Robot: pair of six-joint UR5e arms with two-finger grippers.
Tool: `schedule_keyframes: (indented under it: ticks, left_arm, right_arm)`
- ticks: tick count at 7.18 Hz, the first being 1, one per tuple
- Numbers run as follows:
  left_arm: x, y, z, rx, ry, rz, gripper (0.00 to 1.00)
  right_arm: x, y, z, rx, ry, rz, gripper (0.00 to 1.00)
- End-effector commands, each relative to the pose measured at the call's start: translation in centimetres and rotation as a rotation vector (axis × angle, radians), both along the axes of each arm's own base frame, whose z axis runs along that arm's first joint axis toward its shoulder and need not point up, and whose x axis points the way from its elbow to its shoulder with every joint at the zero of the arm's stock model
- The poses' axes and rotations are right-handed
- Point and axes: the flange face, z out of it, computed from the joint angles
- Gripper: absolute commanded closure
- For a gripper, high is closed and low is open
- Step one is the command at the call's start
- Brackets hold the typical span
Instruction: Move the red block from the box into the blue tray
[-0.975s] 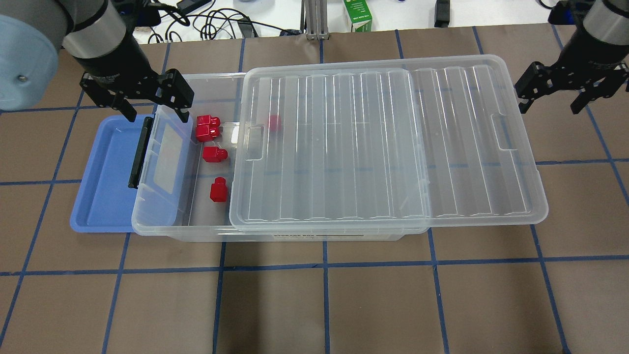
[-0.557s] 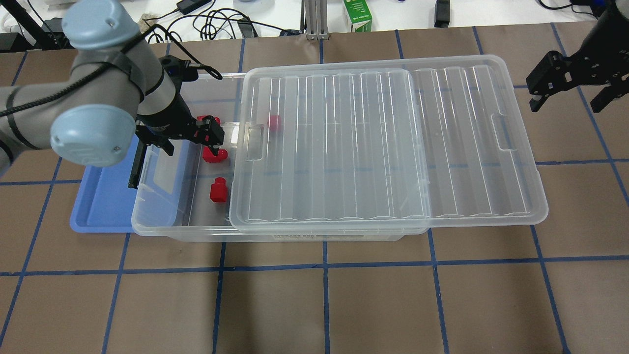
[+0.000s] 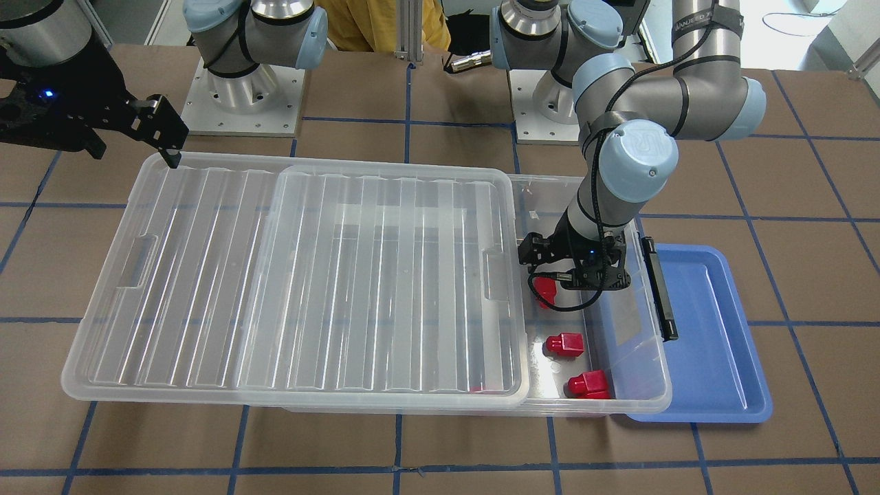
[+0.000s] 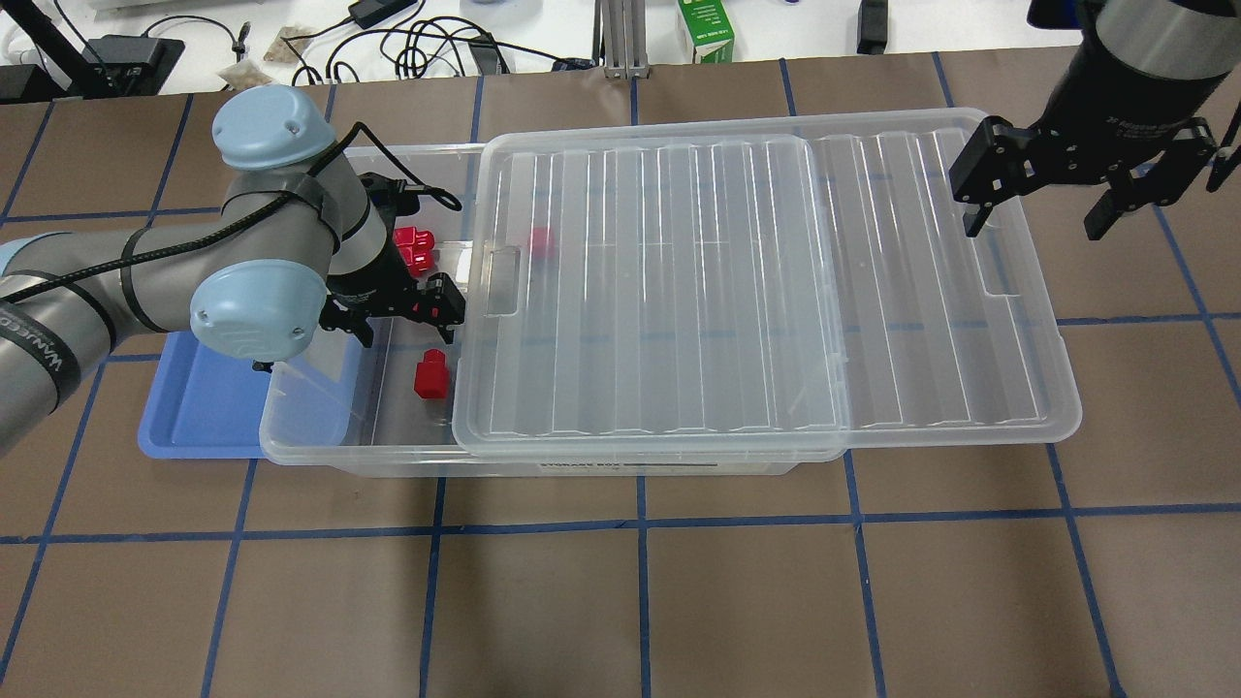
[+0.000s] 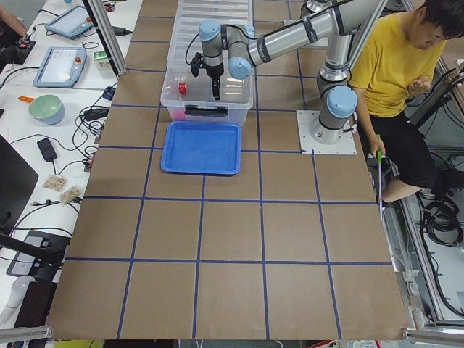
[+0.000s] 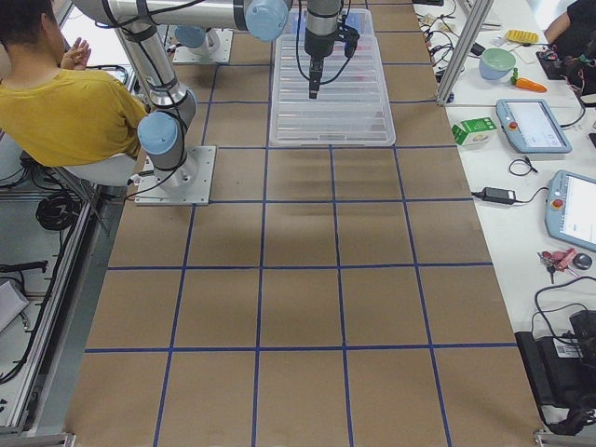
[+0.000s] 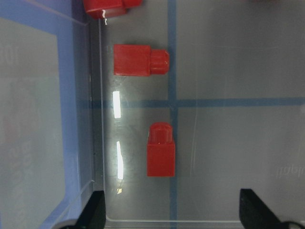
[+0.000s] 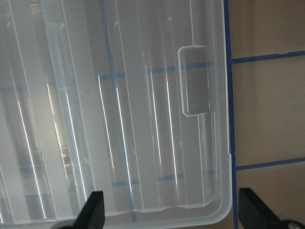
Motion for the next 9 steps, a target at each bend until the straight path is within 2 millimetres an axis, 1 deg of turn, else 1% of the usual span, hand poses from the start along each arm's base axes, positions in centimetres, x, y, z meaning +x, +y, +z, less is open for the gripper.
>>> schedule_keyframes:
  ticks: [1,3,6,8,9]
  left_arm:
    - [-0.1,-0.3,-1.5,0.026,0.002,-0.002,0.00]
    - [0.4,-0.6,-3.1,0.057,0.003,-0.010,0.00]
    - [0.5,-0.9,-3.9,0.061,0.005,-0.017,0.00]
    - [2.0,-1.3,-4.7,0.075,0.009,0.001,0.00]
    - [2.0,-1.3,-5.3,0.087,0.011,0.001,0.00]
  right_arm:
    - [0.1,0.3,-0.8,0.021,0.010,0.000,0.00]
    - [0.2,0.3,-0.4,0.002,-0.008,0.009,0.00]
    - [0.2,0.1,-0.7,0.013,-0.008,0.009,0.00]
    - [0.2,0.1,-0.8,0.016,-0.008,0.009,0.00]
    - [0.2,0.2,-0.9,0.018,-0.009,0.011,0.00]
